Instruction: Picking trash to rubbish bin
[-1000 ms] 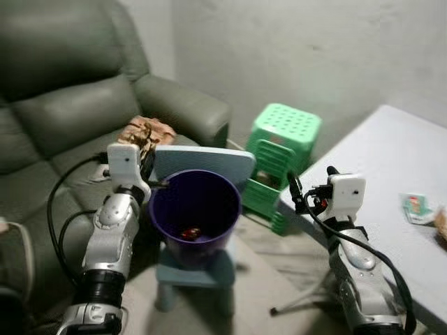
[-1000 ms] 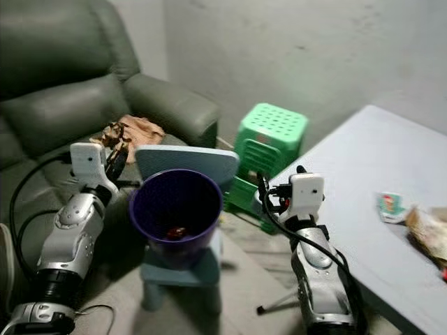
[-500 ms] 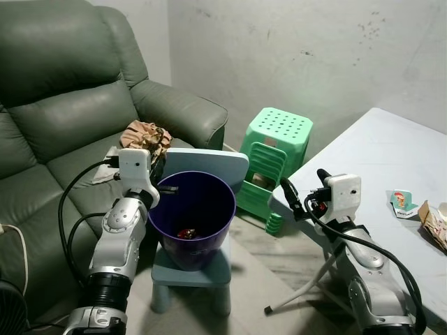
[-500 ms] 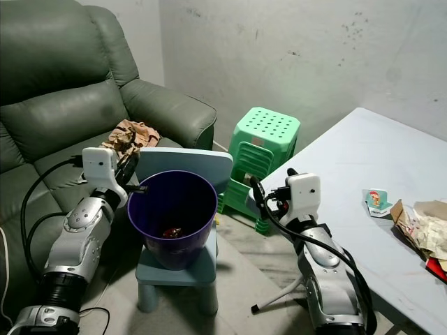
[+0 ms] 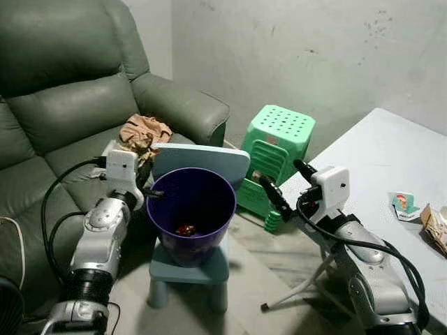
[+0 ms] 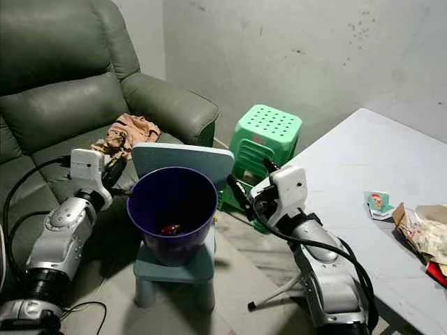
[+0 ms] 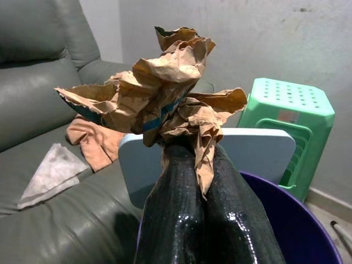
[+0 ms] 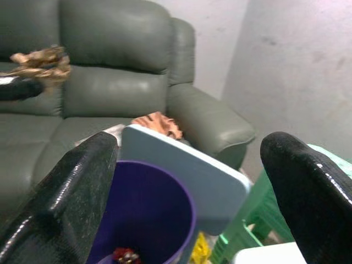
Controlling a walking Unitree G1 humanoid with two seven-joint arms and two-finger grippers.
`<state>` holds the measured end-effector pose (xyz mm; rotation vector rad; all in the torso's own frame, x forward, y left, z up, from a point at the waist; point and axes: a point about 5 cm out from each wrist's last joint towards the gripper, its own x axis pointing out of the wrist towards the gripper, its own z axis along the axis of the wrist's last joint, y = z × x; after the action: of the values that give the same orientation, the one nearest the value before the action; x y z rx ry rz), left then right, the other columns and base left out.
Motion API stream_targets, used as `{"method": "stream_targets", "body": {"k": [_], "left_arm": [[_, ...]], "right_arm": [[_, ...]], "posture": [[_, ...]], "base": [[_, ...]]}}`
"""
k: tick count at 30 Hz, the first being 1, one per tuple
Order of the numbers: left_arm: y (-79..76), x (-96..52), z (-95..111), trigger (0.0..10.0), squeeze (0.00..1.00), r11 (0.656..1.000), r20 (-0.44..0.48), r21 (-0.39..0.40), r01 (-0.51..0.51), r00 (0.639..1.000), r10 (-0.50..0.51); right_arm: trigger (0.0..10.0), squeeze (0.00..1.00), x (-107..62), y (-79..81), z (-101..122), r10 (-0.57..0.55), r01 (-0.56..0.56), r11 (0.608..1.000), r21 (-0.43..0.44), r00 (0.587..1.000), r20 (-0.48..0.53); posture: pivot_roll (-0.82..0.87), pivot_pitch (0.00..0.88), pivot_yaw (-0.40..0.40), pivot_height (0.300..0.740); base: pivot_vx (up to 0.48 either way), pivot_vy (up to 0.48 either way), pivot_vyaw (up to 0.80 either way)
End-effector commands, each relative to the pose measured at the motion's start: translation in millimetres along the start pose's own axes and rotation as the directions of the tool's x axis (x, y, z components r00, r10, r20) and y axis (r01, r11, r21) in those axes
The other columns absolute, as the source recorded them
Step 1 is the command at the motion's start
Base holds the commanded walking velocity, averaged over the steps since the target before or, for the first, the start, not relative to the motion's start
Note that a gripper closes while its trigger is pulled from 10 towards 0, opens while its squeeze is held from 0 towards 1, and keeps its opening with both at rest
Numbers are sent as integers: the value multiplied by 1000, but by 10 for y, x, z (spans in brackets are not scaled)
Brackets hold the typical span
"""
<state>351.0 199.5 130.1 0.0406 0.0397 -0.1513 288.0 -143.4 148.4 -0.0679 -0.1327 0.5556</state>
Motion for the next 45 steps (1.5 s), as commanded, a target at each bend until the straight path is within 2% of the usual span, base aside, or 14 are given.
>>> {"method": "stream_targets", "body": {"k": [1, 5, 10, 12, 15, 16, 18, 19, 26, 33, 39, 44, 45], "left_arm": [[-7, 31, 7, 10000, 0, 1000, -4, -6, 15, 1000, -15], [40, 87, -23, 10000, 0, 1000, -32, -23, 19, 999, -20], [62, 147, 4, 10000, 0, 999, -35, -5, 32, 999, -32], [67, 191, 25, 10000, 0, 999, -43, 1, 38, 998, -38], [64, 202, 31, 10000, 0, 999, -44, 3, 41, 998, -41], [53, 216, 44, 10000, 0, 998, -44, 14, 55, 998, -55], [44, 223, 56, 10000, 0, 998, -42, 20, 66, 997, -65], [10, 268, 90, 10000, 0, 995, -48, 25, 92, 995, -90], [-147, 350, 144, 10000, 0, 986, -46, 38, 165, 985, -163], [-404, 494, 377, 10000, 0, 957, -2, 57, 285, 958, -285], [-509, 551, 508, 10000, 0, 936, 21, 72, 344, 938, -346], [-564, 559, 545, 10000, 0, 920, 44, 32, 391, 919, -392], [-564, 558, 539, 10000, 718, 919, 44, 28, 394, 918, -395]], "right_arm": [[10000, 0, -22, -10, -37, 9, -9, 1000, -9, 1000, -19], [10000, 0, -46, 28, -55, 31, -32, 999, -3, 999, -33], [10000, 0, -81, 55, -38, 39, -39, 999, 3, 999, -32], [10000, 0, -129, 100, -16, 52, -52, 999, 11, 998, -33], [10000, 0, -144, 117, -8, 58, -57, 998, 15, 998, -33], [10000, 0, -169, 145, 12, 66, -65, 998, 18, 997, -33], [10000, 0, -195, 172, 34, 73, -72, 997, 21, 997, -31], [10000, 0, -245, 246, 94, 88, -87, 996, 32, 996, -23], [10000, 0, -375, 338, 209, 91, -91, 995, 52, 996, -5], [10000, 0, -529, 448, 447, 96, -98, 993, 68, 995, 27], [10000, 0, -626, 542, 541, 104, -105, 991, 86, 994, 15], [10000, 0, -672, 563, 579, 97, -97, 991, 91, 995, 7], [10000, 0, -688, 561, 600, 92, -92, 991, 93, 996, 1]], "posture": [[-52, 72, -95, 740], [-59, 100, -96, 740], [-67, 130, -97, 740], [-81, 190, -102, 740], [-81, 190, -102, 740], [-95, 224, -104, 740], [-100, 238, -102, 740], [-111, 263, -97, 740], [-146, 319, -88, 740], [-201, 378, -85, 740], [-220, 405, -87, 740], [-237, 422, -93, 740], [-244, 428, -97, 740]], "base": [[0, 0, 0], [0, 0, 0], [0, 0, 0], [0, 0, 0], [0, 0, 0], [0, 0, 0], [0, 0, 0], [0, 0, 0], [0, 0, 0], [0, 0, 0], [0, 0, 0], [0, 0, 0], [0, 0, 0]]}}
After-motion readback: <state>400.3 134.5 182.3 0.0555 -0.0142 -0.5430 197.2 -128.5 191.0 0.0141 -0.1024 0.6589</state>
